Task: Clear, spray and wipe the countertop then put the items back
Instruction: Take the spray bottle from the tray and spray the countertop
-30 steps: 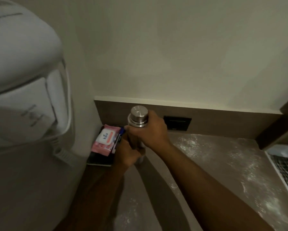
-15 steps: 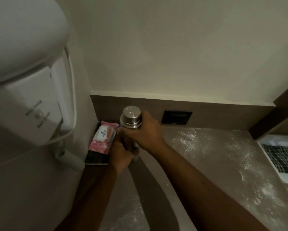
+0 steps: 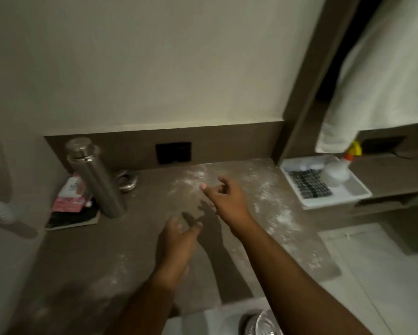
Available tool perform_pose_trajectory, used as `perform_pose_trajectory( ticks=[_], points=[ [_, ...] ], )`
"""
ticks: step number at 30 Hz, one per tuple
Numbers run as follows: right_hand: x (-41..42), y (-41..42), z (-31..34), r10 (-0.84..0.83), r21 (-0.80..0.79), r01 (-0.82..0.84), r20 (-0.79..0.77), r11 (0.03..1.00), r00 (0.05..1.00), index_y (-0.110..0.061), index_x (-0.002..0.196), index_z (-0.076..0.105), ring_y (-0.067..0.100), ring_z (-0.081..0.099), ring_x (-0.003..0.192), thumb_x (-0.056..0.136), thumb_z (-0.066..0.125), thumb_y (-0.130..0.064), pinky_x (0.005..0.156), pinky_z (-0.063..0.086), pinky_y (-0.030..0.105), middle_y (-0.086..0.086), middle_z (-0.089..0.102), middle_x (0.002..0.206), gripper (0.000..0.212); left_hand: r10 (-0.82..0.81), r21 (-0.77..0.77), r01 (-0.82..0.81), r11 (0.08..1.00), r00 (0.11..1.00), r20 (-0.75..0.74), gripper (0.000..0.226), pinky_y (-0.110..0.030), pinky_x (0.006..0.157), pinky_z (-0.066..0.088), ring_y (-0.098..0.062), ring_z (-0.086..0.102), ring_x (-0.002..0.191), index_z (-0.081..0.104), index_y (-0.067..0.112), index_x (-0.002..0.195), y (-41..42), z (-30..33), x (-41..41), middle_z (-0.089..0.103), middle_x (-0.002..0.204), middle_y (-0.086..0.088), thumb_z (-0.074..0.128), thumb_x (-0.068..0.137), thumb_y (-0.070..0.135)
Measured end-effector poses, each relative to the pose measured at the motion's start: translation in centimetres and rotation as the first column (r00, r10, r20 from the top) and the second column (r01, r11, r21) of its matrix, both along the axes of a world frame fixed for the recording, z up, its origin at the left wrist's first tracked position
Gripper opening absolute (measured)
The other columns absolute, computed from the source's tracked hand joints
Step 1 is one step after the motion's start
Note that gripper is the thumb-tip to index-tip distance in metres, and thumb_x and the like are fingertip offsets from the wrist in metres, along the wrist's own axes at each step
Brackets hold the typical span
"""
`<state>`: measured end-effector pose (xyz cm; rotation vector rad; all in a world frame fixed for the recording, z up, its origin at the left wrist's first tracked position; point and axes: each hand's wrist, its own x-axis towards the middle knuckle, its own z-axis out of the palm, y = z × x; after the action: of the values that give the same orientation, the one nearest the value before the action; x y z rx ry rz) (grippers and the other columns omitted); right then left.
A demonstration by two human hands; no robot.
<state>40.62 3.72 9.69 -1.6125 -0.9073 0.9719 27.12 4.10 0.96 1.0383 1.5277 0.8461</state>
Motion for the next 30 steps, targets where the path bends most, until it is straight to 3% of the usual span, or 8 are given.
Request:
perform_pose_trajectory(
  ticks=[4, 7, 10, 14, 17, 20, 22, 30],
  points=[
    [10.4, -8.8, -1.3, -0.218, -0.033, 0.218, 0.009, 0.975, 0.976, -0.019, 0.137, 0.048, 0.013, 0.064, 0.09, 0.081, 0.072, -0.048, 0.045, 0.045, 0.009, -0.008, 0.056, 0.1, 0.067, -0.231, -0.029, 0.231, 0.972, 0.973, 0.015, 0.079, -0.041, 0.093, 0.054, -0.016, 0.063, 0.103, 0.051, 0.03, 0.129, -5.0, 0.7, 9.9, 0.06, 0.129, 0.001, 0.071, 0.057, 0.054],
    [17.2, -13.0, -1.5, -0.35, -0.077, 0.349, -0.001, 0.934, 0.937, -0.018, 0.134, 0.05, 0.02, 0.065, 0.096, 0.082, 0.071, -0.05, 0.057, 0.051, 0.021, -0.002, 0.059, 0.108, 0.064, -0.311, -0.042, 0.317, 0.948, 0.945, 0.101, 0.057, -0.042, 0.093, 0.055, -0.015, 0.063, 0.104, 0.053, 0.028, 0.125, -6.7, 1.4, 15.2, 0.058, 0.133, 0.0, 0.073, 0.072, 0.038],
    [22.1, -14.7, -1.6, -0.431, -0.075, 0.432, 0.03, 0.899, 0.902, -0.017, 0.133, 0.051, 0.022, 0.065, 0.094, 0.082, 0.07, -0.05, 0.063, 0.055, 0.029, -0.008, 0.057, 0.098, 0.063, -0.349, 0.006, 0.351, 0.936, 0.93, 0.119, 0.048, -0.034, 0.091, 0.052, -0.016, 0.061, 0.107, 0.056, 0.023, 0.123, -7.4, 2.7, 20.0, 0.059, 0.128, -0.002, 0.073, 0.079, 0.026],
    [26.0, -14.5, -1.8, -0.472, -0.066, 0.474, 0.053, 0.878, 0.88, -0.018, 0.135, 0.05, 0.022, 0.063, 0.101, 0.08, 0.07, -0.053, 0.091, 0.055, 0.049, -0.006, 0.057, 0.104, 0.068, -0.396, 0.067, 0.391, 0.918, 0.911, 0.111, 0.04, -0.029, 0.083, 0.052, -0.016, 0.063, 0.104, 0.06, 0.02, 0.117, -5.7, 3.7, 25.5, 0.064, 0.122, -0.004, 0.073, 0.08, 0.021],
    [29.0, -13.8, -1.8, -0.477, -0.049, 0.482, 0.08, 0.875, 0.875, -0.018, 0.136, 0.049, 0.012, 0.061, 0.087, 0.082, 0.07, -0.05, 0.086, 0.057, 0.043, -0.009, 0.056, 0.091, 0.067, -0.431, 0.068, 0.426, 0.902, 0.897, 0.102, 0.038, -0.027, 0.075, 0.052, -0.016, 0.064, 0.101, 0.06, 0.022, 0.115, -3.4, 3.7, 29.6, 0.066, 0.12, -0.002, 0.072, 0.08, 0.021],
    [33.1, -12.7, -1.1, -0.516, -0.037, 0.526, 0.145, 0.85, 0.844, -0.016, 0.135, 0.049, 0.012, 0.062, 0.082, 0.082, 0.071, -0.047, 0.074, 0.056, 0.035, -0.003, 0.06, 0.087, 0.066, -0.471, 0.031, 0.47, 0.882, 0.877, 0.096, 0.041, -0.036, 0.091, 0.054, -0.019, 0.064, 0.104, 0.06, 0.019, 0.12, -1.5, 2.9, 34.1, 0.066, 0.123, -0.005, 0.072, 0.081, 0.021],
    [36.1, -11.8, -0.6, -0.548, -0.022, 0.562, 0.195, 0.827, 0.814, -0.016, 0.135, 0.05, 0.009, 0.06, 0.084, 0.08, 0.072, -0.047, 0.067, 0.05, 0.025, -0.002, 0.062, 0.094, 0.067, -0.52, 0.027, 0.52, 0.854, 0.851, 0.071, 0.042, -0.031, 0.092, 0.051, -0.018, 0.062, 0.107, 0.06, 0.019, 0.121, -0.6, 2.2, 36.9, 0.065, 0.125, -0.004, 0.071, 0.081, 0.022],
    [46.8, -4.6, -1.9, -0.482, -0.025, 0.516, 0.32, 0.856, 0.816, -0.016, 0.141, 0.045, 0.012, 0.058, 0.099, 0.079, 0.072, -0.051, 0.081, 0.046, 0.029, 0.003, 0.061, 0.121, 0.076, -0.505, 0.012, 0.505, 0.863, 0.863, 0.028, 0.043, -0.028, 0.088, 0.045, -0.022, 0.057, 0.115, 0.054, 0.013, 0.129, 4.8, 2.6, 48.5, 0.059, 0.134, -0.006, 0.065, 0.088, 0.016]
  ],
)
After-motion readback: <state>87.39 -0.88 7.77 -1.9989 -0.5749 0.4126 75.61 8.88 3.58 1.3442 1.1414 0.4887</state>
